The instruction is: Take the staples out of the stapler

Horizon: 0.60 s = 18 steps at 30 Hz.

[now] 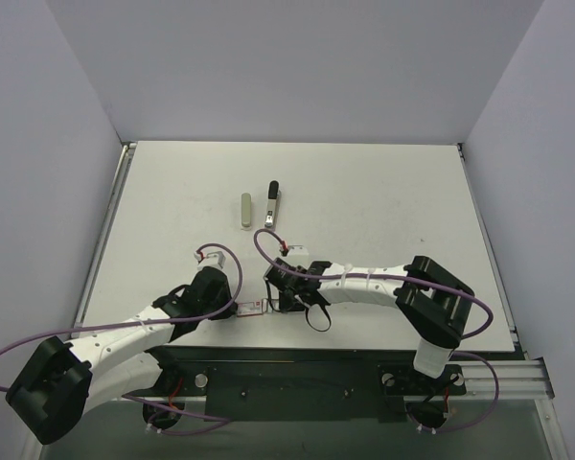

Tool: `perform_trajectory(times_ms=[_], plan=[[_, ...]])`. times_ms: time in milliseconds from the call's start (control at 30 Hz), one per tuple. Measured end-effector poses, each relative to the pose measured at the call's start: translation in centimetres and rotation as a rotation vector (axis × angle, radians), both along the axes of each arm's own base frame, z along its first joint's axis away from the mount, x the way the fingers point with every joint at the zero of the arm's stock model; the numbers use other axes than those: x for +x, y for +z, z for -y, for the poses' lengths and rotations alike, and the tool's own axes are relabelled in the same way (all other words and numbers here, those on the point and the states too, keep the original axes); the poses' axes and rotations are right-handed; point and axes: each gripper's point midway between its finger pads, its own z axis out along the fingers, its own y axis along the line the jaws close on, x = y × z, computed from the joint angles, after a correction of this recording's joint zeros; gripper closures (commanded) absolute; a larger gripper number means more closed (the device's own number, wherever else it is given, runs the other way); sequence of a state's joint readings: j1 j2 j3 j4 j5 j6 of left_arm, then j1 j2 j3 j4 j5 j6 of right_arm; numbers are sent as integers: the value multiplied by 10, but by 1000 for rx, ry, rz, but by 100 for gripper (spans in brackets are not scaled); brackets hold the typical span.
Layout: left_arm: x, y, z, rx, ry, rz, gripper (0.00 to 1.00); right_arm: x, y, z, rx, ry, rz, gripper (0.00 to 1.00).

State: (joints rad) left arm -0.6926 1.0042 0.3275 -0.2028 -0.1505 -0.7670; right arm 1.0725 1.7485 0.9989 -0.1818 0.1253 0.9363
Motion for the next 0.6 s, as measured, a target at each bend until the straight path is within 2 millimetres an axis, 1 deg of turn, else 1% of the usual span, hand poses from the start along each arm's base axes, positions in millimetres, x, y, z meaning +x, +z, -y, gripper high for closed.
perform_trajectory(times_ms=[167, 367, 600], plan=[[1, 0, 1, -3, 0, 4, 100, -4, 0, -3, 0, 22, 5, 100], [3, 0, 3, -7, 3, 7, 100, -8, -1, -2, 5, 35, 19, 100], [5, 0, 6, -10, 0, 10, 100, -16, -1, 11, 3, 41, 25, 100]])
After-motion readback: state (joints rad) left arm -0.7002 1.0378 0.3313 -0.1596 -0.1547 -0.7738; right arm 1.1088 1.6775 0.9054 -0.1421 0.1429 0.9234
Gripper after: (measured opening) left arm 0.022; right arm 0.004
